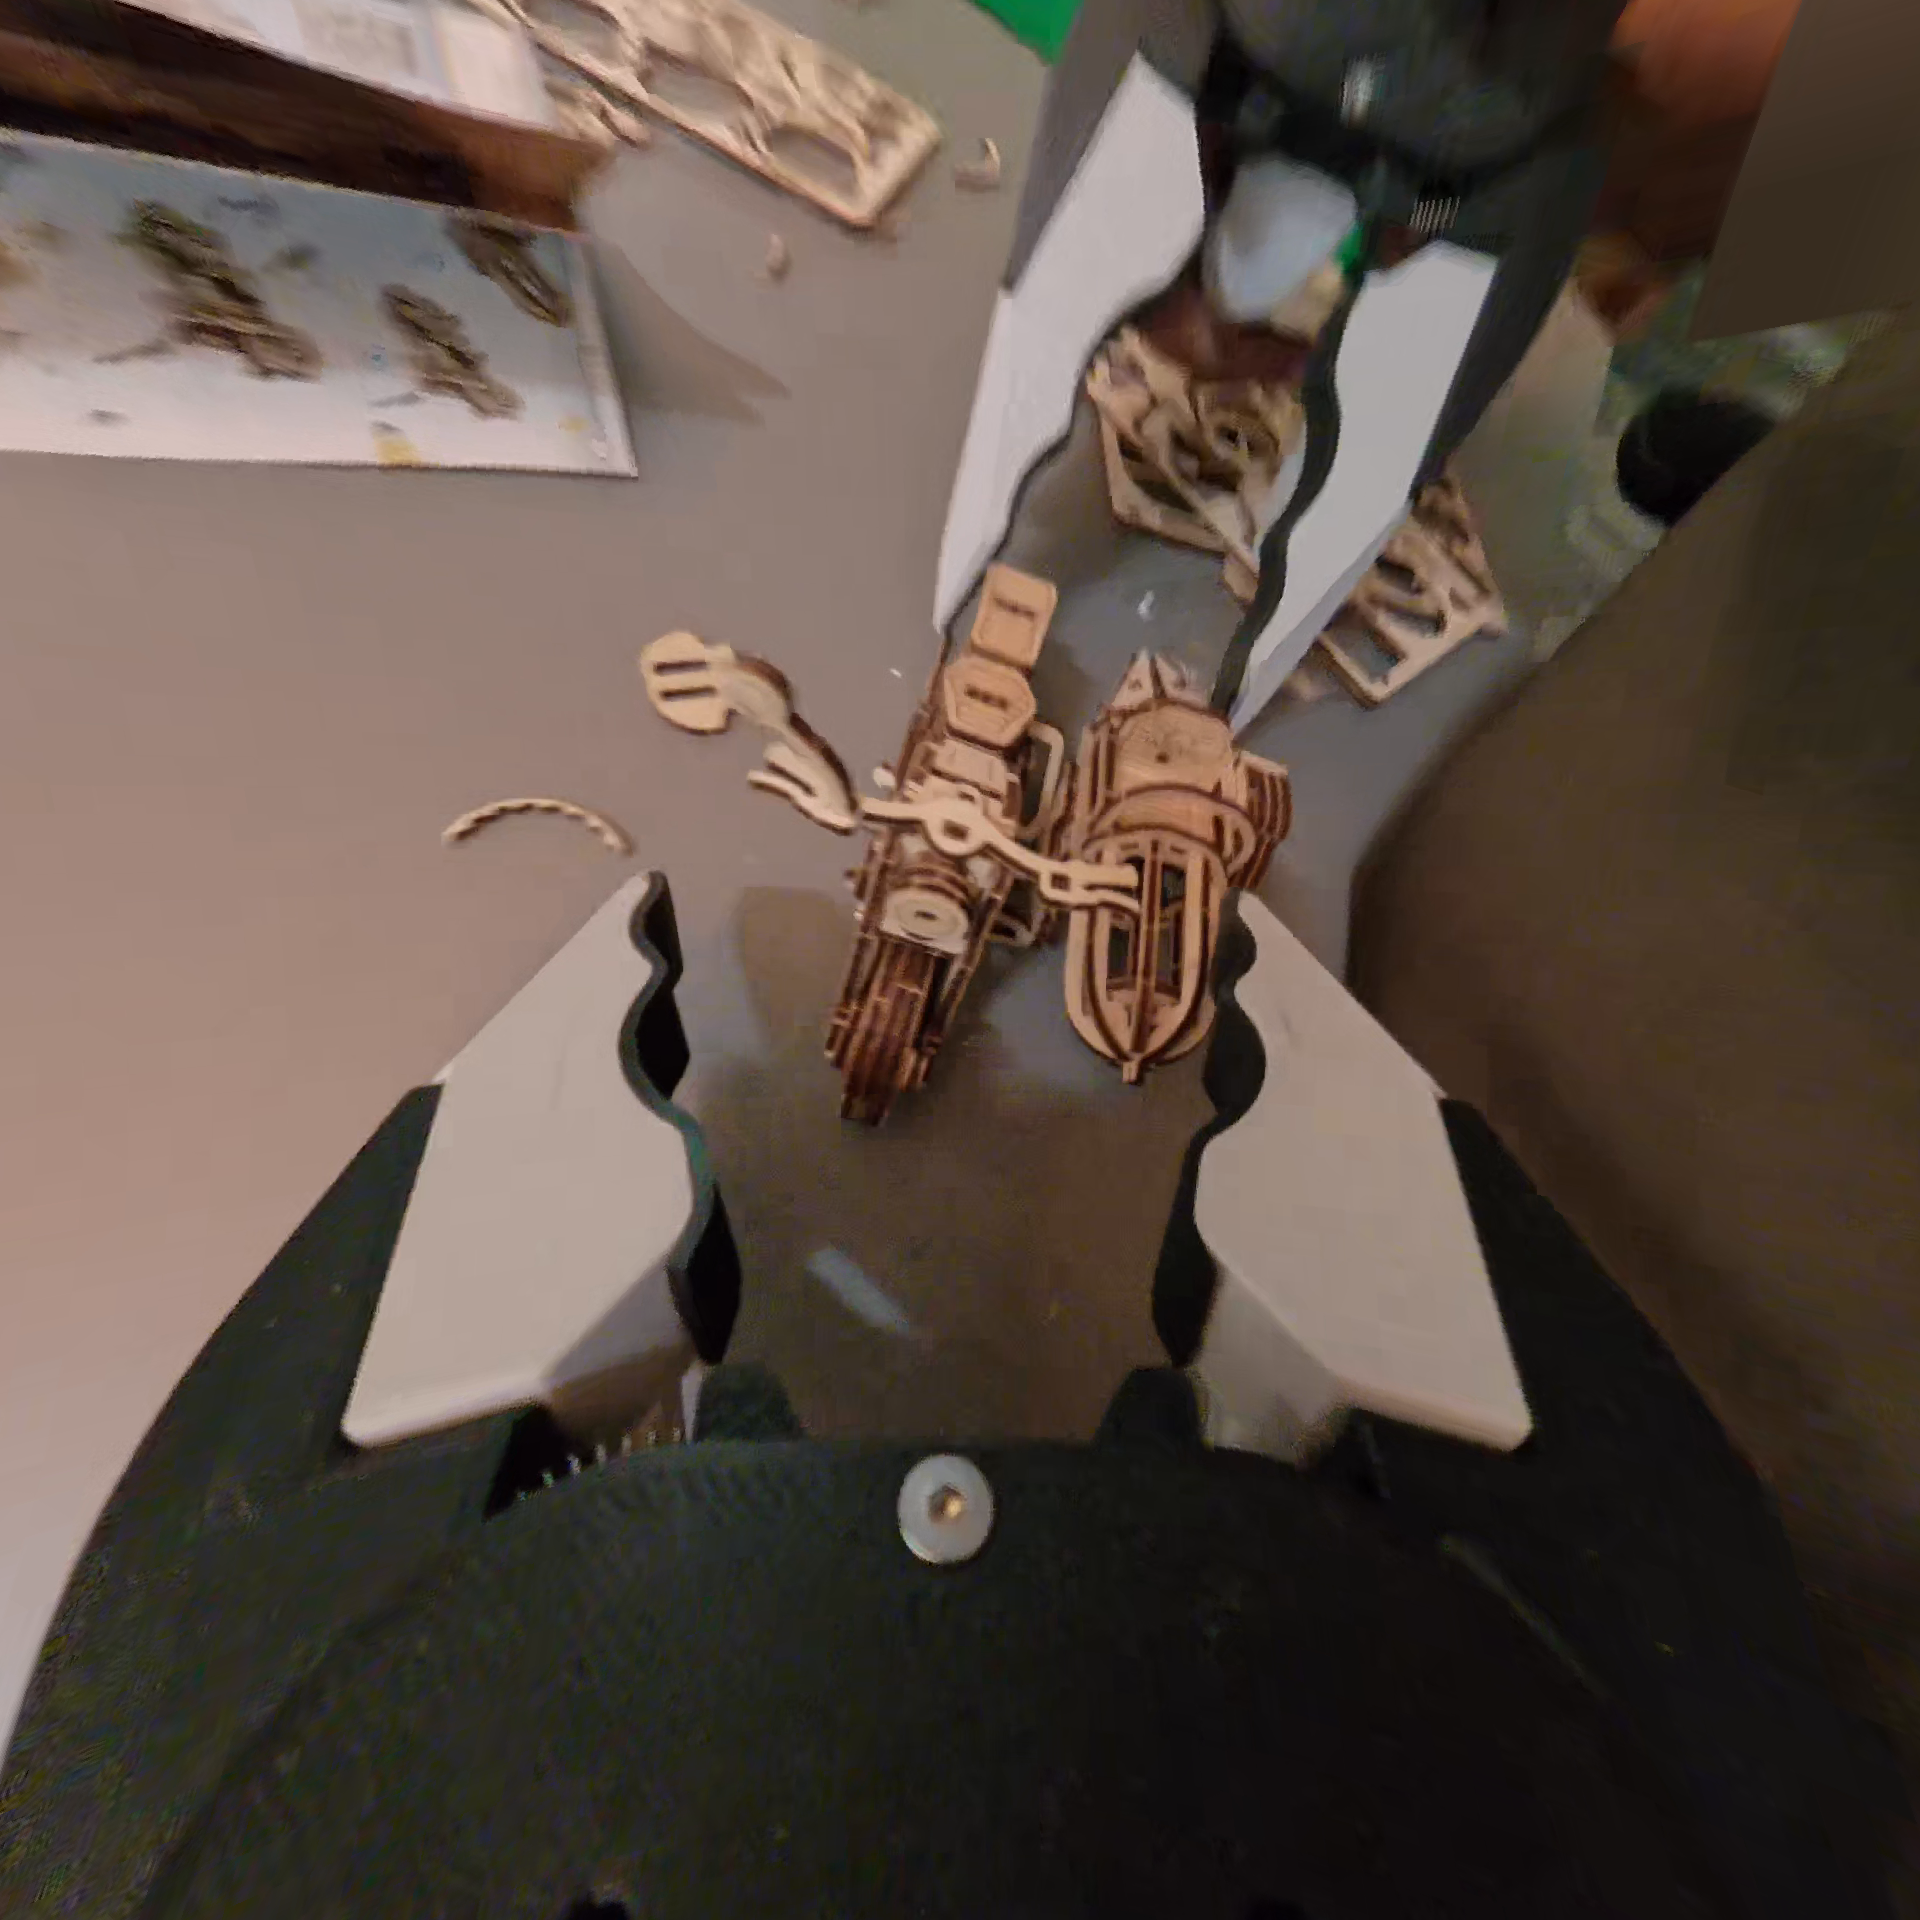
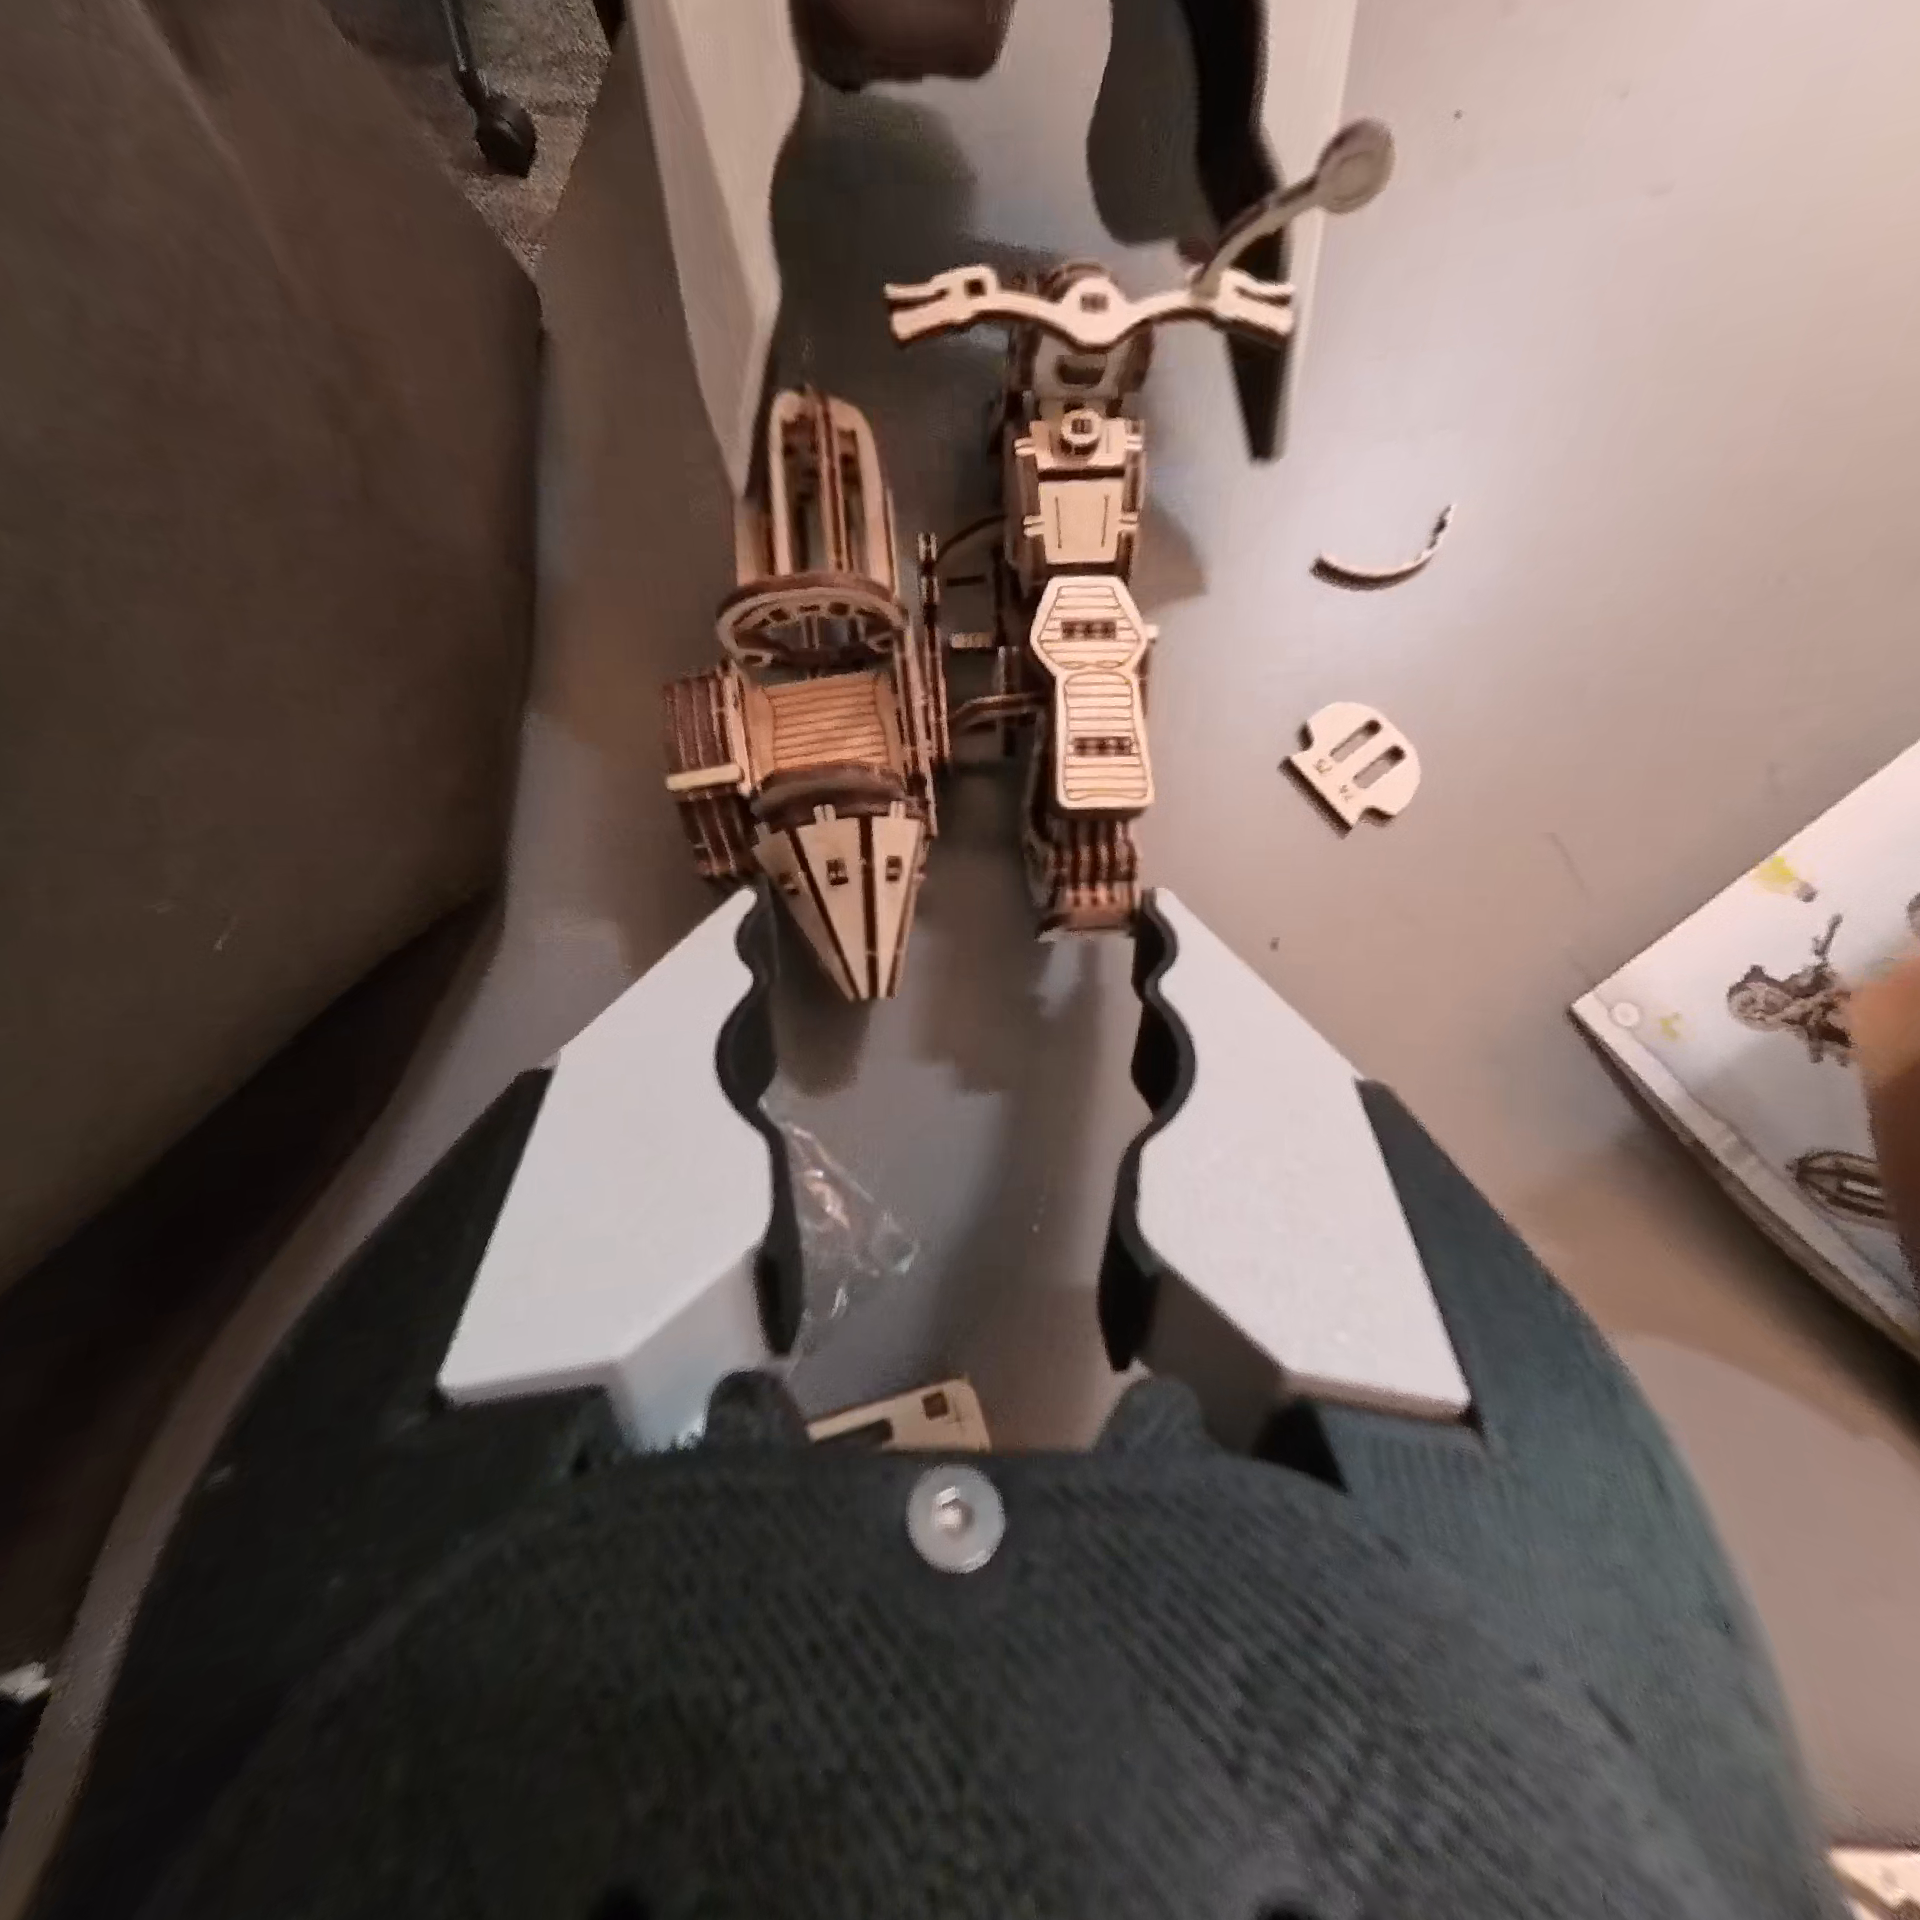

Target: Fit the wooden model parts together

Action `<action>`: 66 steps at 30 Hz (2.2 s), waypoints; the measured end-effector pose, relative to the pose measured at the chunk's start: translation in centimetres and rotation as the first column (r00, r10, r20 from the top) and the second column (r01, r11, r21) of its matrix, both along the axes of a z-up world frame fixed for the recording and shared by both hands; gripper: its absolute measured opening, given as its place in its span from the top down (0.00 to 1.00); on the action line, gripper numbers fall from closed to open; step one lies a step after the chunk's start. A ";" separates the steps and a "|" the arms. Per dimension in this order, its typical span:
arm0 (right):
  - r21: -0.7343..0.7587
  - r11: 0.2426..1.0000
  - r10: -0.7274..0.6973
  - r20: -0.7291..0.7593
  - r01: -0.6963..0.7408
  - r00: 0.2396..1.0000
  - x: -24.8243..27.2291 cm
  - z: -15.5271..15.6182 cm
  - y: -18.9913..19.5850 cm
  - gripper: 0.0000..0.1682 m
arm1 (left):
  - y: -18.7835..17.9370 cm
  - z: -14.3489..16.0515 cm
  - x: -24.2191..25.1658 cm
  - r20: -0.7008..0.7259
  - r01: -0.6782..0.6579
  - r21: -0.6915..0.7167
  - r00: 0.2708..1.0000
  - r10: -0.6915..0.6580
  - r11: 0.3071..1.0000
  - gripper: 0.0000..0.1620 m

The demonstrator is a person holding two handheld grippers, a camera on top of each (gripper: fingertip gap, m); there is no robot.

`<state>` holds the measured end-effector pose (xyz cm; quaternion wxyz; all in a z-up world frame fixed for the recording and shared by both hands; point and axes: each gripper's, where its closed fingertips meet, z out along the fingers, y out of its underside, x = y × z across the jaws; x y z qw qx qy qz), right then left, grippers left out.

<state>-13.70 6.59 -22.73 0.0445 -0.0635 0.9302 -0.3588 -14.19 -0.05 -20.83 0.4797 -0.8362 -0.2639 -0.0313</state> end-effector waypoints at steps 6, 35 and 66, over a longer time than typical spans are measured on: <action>-0.007 1.000 0.010 0.008 -0.010 1.000 0.4 0.5 -2.1 0.58 | -5.4 4.7 -0.6 -0.034 -0.176 0.185 0.982 0.185 0.967 0.35; -0.192 0.969 -0.157 0.002 0.154 0.988 1.7 3.6 -2.7 0.66 | -3.8 3.9 2.7 -0.240 -0.108 0.072 0.963 0.122 0.992 0.42; -0.159 0.987 0.003 -0.012 -0.005 1.000 4.2 0.3 -6.2 0.66 | -2.7 0.1 4.2 -0.220 -0.156 -0.095 0.967 0.132 0.983 0.44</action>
